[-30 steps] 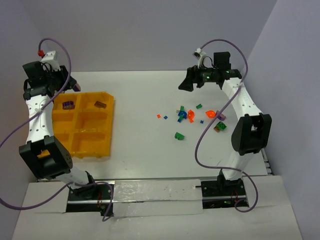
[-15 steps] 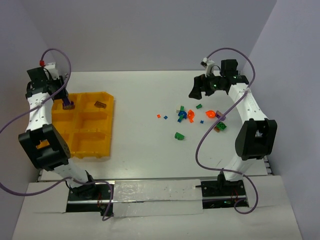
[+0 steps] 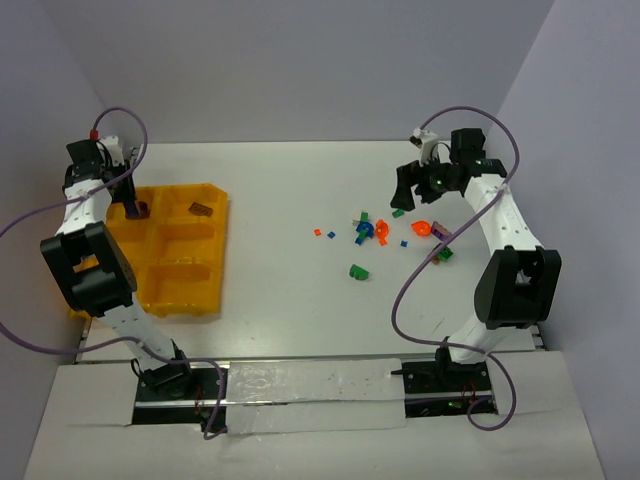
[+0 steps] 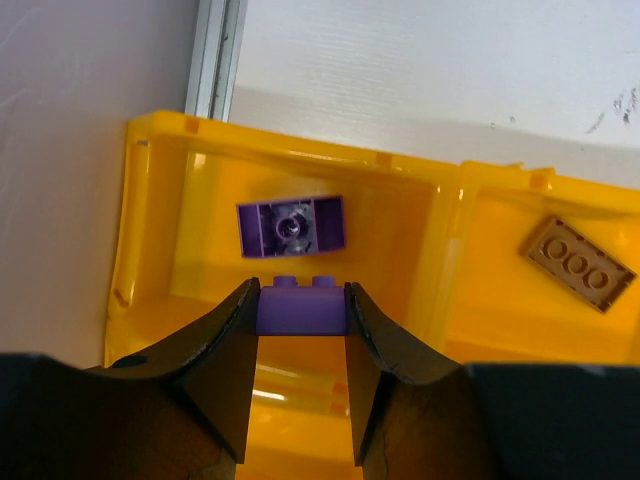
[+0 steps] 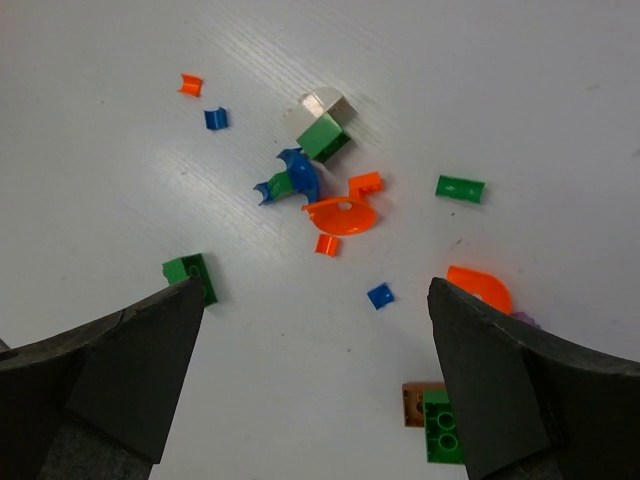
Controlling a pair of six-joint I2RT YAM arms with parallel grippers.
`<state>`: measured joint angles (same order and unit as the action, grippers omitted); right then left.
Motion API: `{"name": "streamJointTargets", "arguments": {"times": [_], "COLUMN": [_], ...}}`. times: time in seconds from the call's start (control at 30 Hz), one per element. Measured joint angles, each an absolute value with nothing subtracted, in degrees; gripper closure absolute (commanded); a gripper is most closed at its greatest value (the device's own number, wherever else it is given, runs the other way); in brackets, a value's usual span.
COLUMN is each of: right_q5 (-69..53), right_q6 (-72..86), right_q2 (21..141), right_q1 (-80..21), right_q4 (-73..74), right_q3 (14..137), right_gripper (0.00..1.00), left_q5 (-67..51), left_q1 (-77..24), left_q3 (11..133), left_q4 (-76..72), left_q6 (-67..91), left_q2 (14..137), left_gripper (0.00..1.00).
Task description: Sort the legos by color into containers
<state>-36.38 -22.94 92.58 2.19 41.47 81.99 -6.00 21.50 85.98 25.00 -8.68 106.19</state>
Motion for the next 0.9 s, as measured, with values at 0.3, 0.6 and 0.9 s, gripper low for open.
{"name": "streamJointTargets", "arguments": {"times": [0.3, 0.6, 0.9], "right_q5": [-30.75, -22.19, -12.35], "right_q6": [-28.74, -33.8, -37.66], "right_q2": [92.16, 90.59, 91.09], "right_q1": [4.81, 6.39, 6.42], "right_q4": [48.11, 52.06, 53.25], "right_q3": [81.93, 78.57, 74.12], "right_gripper": [0.1, 0.25, 0.35], "left_q5": [-6.02, -8.78, -12.39], "left_q1": [21.5, 21.48, 18.1], "left_q3": [87.27, 87.28, 87.56], "left_q4": [24.6, 24.58, 22.91], "left_q6": [-9.34, -9.27, -9.28], "left_q2": [108.79, 108.05, 102.2], "left_gripper": [0.46, 0.24, 0.22]}}
